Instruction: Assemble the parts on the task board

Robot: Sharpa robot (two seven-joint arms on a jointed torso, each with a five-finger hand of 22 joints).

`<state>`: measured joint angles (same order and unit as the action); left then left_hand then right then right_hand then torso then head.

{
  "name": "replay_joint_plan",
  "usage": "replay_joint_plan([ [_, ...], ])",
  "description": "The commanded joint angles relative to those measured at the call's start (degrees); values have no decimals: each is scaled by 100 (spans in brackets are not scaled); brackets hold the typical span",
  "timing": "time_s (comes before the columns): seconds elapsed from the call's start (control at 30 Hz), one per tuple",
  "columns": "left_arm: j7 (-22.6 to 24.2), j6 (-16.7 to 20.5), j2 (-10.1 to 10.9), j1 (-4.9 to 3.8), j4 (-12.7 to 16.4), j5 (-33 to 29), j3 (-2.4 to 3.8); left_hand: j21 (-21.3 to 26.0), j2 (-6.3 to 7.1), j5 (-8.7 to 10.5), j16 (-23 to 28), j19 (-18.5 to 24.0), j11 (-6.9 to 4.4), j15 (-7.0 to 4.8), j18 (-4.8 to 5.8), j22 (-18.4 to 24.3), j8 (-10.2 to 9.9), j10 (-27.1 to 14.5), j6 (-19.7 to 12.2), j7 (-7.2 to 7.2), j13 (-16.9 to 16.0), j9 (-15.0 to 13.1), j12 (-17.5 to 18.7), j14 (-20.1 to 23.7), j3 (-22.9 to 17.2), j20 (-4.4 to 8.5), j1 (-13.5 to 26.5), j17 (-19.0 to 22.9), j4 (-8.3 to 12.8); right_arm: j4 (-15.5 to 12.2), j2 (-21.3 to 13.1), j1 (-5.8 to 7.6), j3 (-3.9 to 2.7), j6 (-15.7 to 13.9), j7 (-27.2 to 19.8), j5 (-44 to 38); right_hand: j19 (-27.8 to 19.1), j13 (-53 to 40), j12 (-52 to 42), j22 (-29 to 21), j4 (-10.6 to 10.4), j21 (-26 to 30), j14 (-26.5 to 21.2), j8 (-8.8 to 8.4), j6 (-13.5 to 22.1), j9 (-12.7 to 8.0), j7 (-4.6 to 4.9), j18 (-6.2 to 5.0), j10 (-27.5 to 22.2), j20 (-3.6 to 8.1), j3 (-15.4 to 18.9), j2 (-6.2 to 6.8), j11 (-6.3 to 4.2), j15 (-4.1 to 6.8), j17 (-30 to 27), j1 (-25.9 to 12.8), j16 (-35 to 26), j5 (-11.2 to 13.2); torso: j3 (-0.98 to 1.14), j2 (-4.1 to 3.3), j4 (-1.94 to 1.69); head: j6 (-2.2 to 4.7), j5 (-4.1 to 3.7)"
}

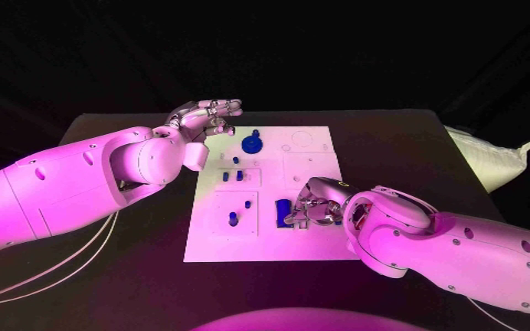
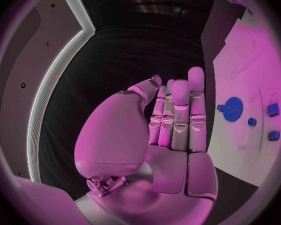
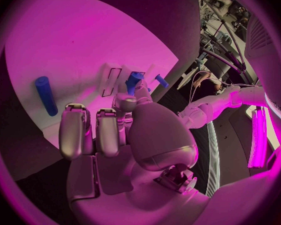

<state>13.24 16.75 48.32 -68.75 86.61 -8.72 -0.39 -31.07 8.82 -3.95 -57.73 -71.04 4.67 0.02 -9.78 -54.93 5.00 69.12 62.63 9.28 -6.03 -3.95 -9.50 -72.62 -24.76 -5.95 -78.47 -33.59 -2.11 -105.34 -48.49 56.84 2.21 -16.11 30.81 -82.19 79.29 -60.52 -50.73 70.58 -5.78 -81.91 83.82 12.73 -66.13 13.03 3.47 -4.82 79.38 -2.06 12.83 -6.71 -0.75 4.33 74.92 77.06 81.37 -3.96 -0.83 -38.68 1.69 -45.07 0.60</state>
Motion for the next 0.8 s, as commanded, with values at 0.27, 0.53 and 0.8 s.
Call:
replay_joint_plan([
  [0.27, 23, -96, 2, -2, 10, 22, 3, 37, -64, -6, 14, 4, 12, 8, -69, 4, 33, -34, -24, -14, -6, 1, -24, 32, 25, 1, 9, 8, 5, -164, -335, -2, 10, -335, -565, 283, -69, 105, 244, -94, -123, 79, 336, -114, 94, 8, 41, 46, -35, 10, 112, 84, 15, 1, -10, -243, -100, -443, 0, 8, 10, 10, -27],
  [0.53, 21, -87, 7, -2, 10, 22, 2, 37, -64, -6, 14, 4, 12, 8, -69, 4, 33, -34, -24, -14, -6, 1, -24, 32, 25, 1, 9, 8, 5, -329, -904, 186, 6, -313, -1742, 1251, -296, 425, 763, -472, -103, 287, 266, -326, 423, -37, 174, -30, -299, -74, 142, 58, 122, -88, -323, -162, -342, -766, 0, 6, 33, 59, -67],
  [0.8, 22, -93, 8, -2, 13, 31, 2, 37, -64, -6, 14, 4, 12, 8, -69, 4, 33, -34, -24, -14, -6, 1, -24, 32, 25, 1, 9, 8, 5, -371, -1301, 313, 7, 276, -774, -33, -347, 974, 1543, -592, 161, 367, 230, -331, 314, -23, 144, -55, -556, -76, -6, 33, 97, -74, -491, 206, -488, -800, -1, 7, 25, 67, -109],
])
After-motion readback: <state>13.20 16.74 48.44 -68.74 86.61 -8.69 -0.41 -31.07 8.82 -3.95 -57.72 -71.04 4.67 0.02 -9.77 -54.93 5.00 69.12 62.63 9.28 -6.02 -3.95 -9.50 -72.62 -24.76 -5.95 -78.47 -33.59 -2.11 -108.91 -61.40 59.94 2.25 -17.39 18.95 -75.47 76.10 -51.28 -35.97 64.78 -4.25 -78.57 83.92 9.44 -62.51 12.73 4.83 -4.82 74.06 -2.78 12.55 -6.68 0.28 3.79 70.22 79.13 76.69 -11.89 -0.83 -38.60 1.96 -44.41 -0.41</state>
